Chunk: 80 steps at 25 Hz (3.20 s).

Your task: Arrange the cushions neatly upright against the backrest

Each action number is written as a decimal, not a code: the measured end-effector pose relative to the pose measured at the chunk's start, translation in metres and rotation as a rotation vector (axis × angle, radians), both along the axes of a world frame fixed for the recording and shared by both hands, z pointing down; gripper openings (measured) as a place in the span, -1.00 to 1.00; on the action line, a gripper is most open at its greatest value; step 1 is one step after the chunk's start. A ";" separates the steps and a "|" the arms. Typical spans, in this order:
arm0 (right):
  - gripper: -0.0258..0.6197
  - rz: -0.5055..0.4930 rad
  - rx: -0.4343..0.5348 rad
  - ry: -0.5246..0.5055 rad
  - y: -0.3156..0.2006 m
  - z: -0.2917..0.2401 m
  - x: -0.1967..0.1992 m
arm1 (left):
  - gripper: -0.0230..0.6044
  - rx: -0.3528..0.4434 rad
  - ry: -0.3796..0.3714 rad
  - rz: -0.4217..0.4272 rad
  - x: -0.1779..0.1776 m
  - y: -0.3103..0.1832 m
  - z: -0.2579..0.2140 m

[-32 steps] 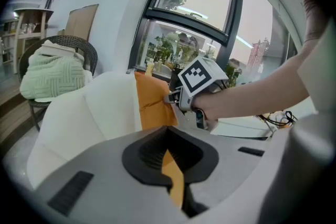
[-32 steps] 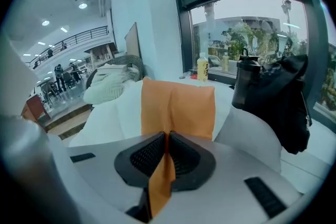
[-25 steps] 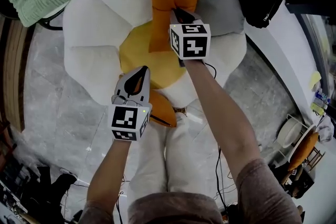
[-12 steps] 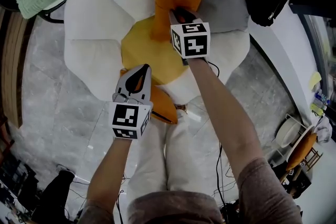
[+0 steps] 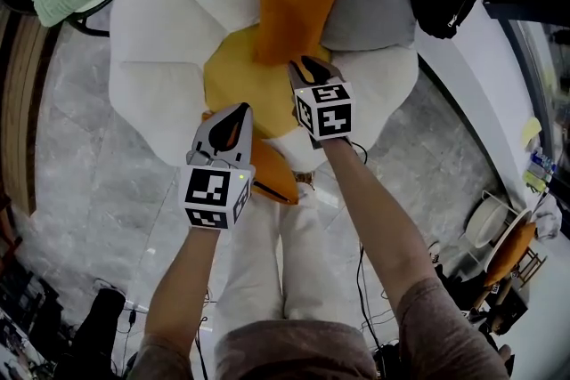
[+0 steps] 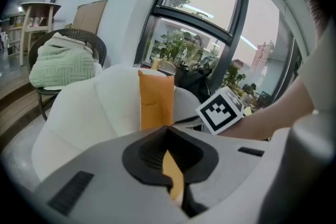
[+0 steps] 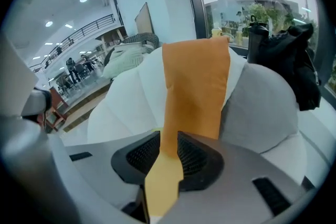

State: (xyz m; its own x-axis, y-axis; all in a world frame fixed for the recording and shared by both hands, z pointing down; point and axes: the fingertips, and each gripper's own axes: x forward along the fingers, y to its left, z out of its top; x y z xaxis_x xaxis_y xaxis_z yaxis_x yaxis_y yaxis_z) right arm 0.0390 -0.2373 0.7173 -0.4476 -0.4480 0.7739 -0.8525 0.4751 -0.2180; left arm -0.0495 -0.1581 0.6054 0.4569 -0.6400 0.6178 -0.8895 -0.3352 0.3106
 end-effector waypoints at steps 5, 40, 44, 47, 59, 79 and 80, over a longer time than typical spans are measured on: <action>-0.60 -0.095 -0.080 -0.042 0.035 0.006 -0.007 | -0.92 0.004 0.008 -0.036 -0.003 0.010 -0.007; -0.35 -0.735 -0.421 -0.055 0.240 0.075 -0.110 | -0.91 -0.035 -0.009 -0.342 -0.070 0.137 0.020; -0.23 -0.697 -0.449 -0.085 0.243 0.091 -0.116 | -0.91 -0.042 -0.012 -0.341 -0.074 0.140 0.032; -0.16 -0.674 -0.481 -0.124 0.248 0.099 -0.122 | -0.91 -0.055 -0.010 -0.341 -0.075 0.143 0.042; -0.83 -0.713 -0.498 -0.099 0.257 0.099 -0.125 | -0.91 -0.069 -0.002 -0.325 -0.077 0.141 0.051; -0.84 -0.411 -0.318 -0.230 0.189 0.002 -0.109 | -0.91 -0.029 -0.013 -0.258 -0.069 0.112 -0.005; -0.84 -0.387 -0.293 -0.235 0.179 -0.007 -0.109 | -0.91 -0.023 -0.014 -0.253 -0.069 0.109 -0.011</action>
